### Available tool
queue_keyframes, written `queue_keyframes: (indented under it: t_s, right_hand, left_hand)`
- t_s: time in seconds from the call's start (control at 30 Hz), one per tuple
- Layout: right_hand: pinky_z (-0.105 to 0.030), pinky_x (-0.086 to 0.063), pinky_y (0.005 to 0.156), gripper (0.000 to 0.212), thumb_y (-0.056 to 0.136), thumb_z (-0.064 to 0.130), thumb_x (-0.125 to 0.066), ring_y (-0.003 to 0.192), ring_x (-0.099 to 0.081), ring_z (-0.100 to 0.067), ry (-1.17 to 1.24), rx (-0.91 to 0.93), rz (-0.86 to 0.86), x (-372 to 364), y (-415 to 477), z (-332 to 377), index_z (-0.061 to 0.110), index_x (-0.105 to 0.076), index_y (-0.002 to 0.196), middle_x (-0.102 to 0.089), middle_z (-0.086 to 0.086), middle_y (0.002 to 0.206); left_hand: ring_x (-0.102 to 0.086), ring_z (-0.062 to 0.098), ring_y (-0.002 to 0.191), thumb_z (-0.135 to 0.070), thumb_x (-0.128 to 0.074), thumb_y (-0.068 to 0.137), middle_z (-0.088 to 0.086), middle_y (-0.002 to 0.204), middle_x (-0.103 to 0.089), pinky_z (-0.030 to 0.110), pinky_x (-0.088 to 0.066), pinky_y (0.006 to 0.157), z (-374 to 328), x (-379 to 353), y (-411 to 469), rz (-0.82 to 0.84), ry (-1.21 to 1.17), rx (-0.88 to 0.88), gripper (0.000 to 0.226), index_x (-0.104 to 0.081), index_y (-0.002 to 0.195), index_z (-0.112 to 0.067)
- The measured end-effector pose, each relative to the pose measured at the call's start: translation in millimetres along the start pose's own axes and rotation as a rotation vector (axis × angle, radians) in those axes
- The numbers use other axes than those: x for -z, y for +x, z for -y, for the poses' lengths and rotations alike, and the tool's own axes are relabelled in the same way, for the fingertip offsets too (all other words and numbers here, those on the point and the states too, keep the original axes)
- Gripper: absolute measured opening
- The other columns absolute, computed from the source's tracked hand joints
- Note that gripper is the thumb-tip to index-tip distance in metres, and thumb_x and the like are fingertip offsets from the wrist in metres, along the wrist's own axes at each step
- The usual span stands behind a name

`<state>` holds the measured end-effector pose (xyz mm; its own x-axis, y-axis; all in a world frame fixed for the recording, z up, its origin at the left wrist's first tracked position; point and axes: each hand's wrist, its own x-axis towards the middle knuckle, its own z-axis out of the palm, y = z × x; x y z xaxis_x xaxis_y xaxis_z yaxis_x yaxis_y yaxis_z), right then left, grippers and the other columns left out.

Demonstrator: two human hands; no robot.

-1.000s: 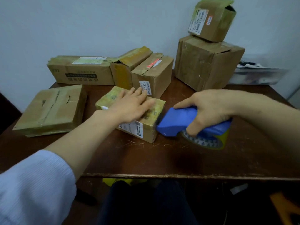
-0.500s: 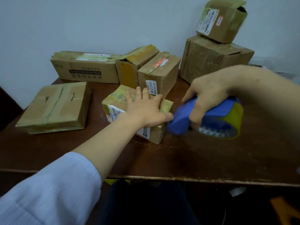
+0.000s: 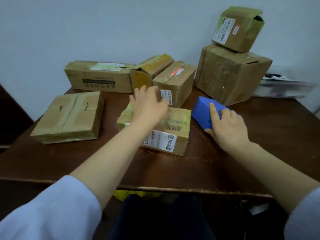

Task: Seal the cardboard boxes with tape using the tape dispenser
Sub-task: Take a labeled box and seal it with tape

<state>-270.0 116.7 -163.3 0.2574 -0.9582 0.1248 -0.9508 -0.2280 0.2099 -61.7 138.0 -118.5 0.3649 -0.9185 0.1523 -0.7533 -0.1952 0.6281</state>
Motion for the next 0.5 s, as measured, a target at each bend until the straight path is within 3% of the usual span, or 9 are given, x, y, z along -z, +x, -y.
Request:
queue_keyframes:
  t_s: [0.07, 0.1, 0.17, 0.23, 0.3, 0.37, 0.5]
  right_hand:
    - [-0.053, -0.037, 0.098, 0.063, 0.090, 0.033, -0.062, 0.117, -0.045, -0.046, 0.078, 0.047, -0.234, 6, -6, 6, 0.000, -0.041, 0.139, -0.046, -0.031, 0.129]
    - [-0.052, -0.037, 0.098, 0.052, 0.094, 0.031, -0.056, 0.118, -0.044, -0.044, 0.183, 0.051, -0.278, 15, -10, 12, 0.000, -0.047, 0.135, -0.046, -0.028, 0.130]
    - [-0.042, -0.041, 0.089, 0.041, 0.101, 0.036, -0.035, 0.113, -0.050, -0.033, 0.506, 0.017, -0.076, 42, -18, 34, 0.005, -0.054, 0.121, -0.055, -0.015, 0.117]
    - [-0.035, -0.039, 0.076, 0.051, 0.100, 0.050, -0.027, 0.105, -0.056, -0.028, 0.742, -0.071, 0.153, 56, -15, 57, 0.008, -0.055, 0.110, -0.060, -0.008, 0.103]
    - [-0.033, -0.036, 0.075, 0.066, 0.096, 0.060, -0.029, 0.110, -0.054, -0.028, 0.769, -0.127, 0.241, 61, -1, 74, 0.005, -0.047, 0.127, -0.058, -0.010, 0.117]
    - [-0.033, -0.037, 0.071, 0.077, 0.090, 0.067, -0.035, 0.105, -0.054, -0.027, 0.702, -0.186, 0.254, 60, 14, 87, 0.004, -0.037, 0.135, -0.056, -0.009, 0.118]
    - [-0.035, -0.039, 0.065, 0.104, 0.065, 0.089, -0.043, 0.103, -0.057, -0.028, 0.641, -0.279, 0.191, 54, 28, 104, 0.007, -0.033, 0.128, -0.054, -0.008, 0.115]
  left_hand:
    - [-0.019, 0.031, 0.144, -0.042, -0.055, 0.091, 0.012, 0.153, -0.032, 0.048, -0.009, 0.119, 26, 15, 8, -0.061, 0.118, 0.073, 0.061, -0.039, 0.144, -0.016]
    - [-0.021, 0.033, 0.143, -0.048, -0.057, 0.089, 0.014, 0.152, -0.031, 0.047, -0.013, 0.118, 36, 20, 9, -0.055, 0.141, 0.132, 0.070, -0.035, 0.146, -0.013]
    - [-0.029, 0.033, 0.140, -0.061, -0.062, 0.081, 0.015, 0.150, -0.035, 0.045, -0.027, 0.113, 49, 26, 7, 0.012, 0.081, 0.242, 0.090, -0.031, 0.146, -0.008]
    - [-0.048, 0.030, 0.124, -0.064, -0.067, 0.075, 0.009, 0.136, -0.050, 0.039, -0.044, 0.095, 54, 26, 3, 0.076, -0.017, 0.304, 0.086, -0.043, 0.135, -0.007]
    - [-0.059, 0.025, 0.103, -0.066, -0.067, 0.073, 0.003, 0.117, -0.062, 0.035, -0.049, 0.082, 58, 23, 0, 0.099, -0.048, 0.301, 0.067, -0.057, 0.111, -0.011]
    - [-0.061, 0.024, 0.093, -0.070, -0.064, 0.072, 0.003, 0.103, -0.066, 0.037, -0.052, 0.081, 61, 23, -2, 0.098, -0.032, 0.306, 0.061, -0.060, 0.095, -0.013]
    - [-0.060, 0.028, 0.100, -0.080, -0.057, 0.068, 0.005, 0.107, -0.063, 0.034, -0.047, 0.074, 55, 21, -6, 0.088, 0.039, 0.347, 0.079, -0.059, 0.108, -0.012]
